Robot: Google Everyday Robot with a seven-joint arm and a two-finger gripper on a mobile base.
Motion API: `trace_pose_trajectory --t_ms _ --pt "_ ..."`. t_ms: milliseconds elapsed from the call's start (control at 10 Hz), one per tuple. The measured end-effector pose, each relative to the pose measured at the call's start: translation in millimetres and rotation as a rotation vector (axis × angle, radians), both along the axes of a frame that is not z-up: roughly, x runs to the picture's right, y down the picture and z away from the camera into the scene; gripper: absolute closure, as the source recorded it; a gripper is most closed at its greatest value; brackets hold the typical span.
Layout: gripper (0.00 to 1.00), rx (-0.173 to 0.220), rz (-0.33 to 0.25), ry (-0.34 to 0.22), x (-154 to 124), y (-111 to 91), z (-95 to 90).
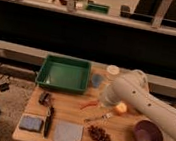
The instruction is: Place pepper in purple bowl
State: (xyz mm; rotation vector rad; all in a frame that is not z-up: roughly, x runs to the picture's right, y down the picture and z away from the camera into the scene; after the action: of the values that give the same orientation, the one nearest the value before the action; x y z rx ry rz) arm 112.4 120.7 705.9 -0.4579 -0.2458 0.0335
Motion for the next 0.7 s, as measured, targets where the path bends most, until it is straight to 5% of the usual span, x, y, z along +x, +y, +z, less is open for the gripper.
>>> trace_pose_trajectory --t_ms 400,700 --pt "0.86 0.002 0.076 0.118 84 -3 -2.8" --pt "0.86 0.002 0.075 0.117 83 -3 -2.7"
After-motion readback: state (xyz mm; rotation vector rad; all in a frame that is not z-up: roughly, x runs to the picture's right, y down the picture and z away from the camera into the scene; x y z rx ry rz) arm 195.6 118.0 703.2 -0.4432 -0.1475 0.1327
